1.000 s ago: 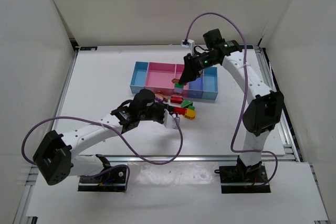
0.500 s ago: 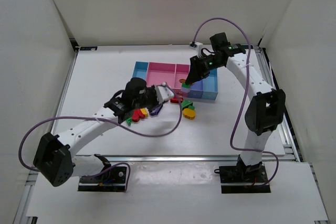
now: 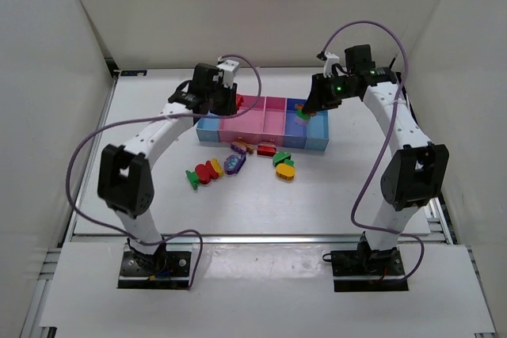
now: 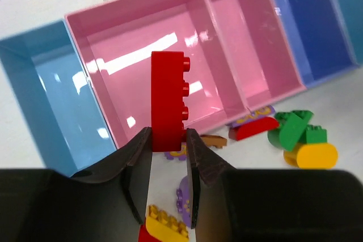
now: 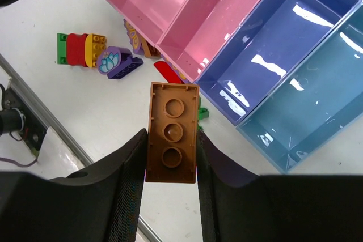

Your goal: Sort the legos into containers by color

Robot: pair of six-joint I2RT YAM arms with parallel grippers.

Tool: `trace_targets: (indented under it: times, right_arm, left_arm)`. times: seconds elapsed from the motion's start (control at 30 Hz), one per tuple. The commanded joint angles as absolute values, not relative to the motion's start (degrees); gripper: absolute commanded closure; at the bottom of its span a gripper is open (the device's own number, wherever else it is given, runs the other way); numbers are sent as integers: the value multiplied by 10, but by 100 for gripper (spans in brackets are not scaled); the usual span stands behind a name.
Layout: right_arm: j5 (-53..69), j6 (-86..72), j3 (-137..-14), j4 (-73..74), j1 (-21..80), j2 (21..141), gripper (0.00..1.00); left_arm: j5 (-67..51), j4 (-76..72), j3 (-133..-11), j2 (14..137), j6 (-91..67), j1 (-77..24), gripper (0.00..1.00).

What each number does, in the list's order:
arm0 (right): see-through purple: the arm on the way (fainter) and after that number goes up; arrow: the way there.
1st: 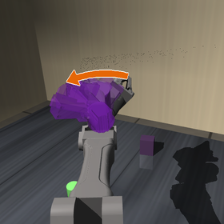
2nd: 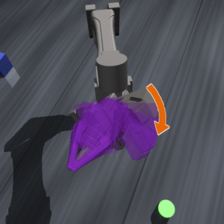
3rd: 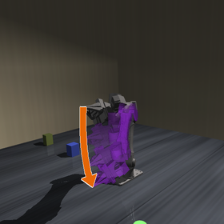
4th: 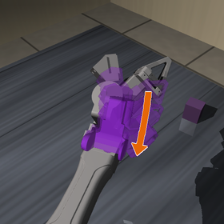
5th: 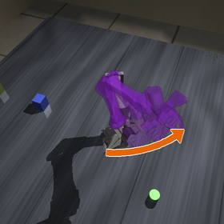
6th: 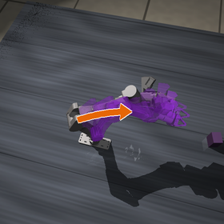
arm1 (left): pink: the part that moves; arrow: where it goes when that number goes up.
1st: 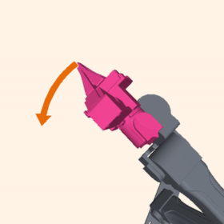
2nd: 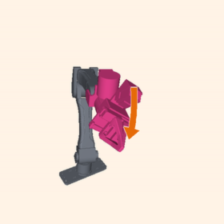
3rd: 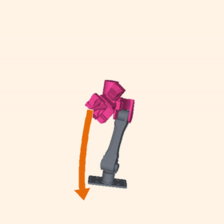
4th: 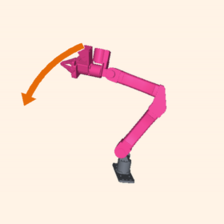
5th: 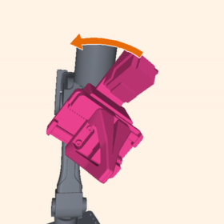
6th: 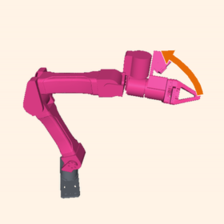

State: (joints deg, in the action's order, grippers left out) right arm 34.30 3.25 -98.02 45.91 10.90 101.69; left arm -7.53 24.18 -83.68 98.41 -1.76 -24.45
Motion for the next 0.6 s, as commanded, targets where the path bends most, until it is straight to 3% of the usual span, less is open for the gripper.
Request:
trace_targets:
  times: [0.0,0.3,0.33,0.43,0.57]
  right_arm:
    - [336,12,-996,438,113,1011,100]
    - [344,17,-1021,439,113,1028,100]
    - [345,12,-1021,439,113,1028,100]
    - [356,3,-1021,436,113,1032,100]
    - [371,-26,-1019,426,113,1040,100]
  left_arm:
    - [-111,301,-908,1038,-71,-225,90]
    - [-138,321,-932,1102,-81,-219,88]
    - [-141,323,-933,1106,-85,-216,73]
    - [-151,323,-938,1116,-89,-212,49]
    - [-171,308,-939,1114,-84,-207,37]
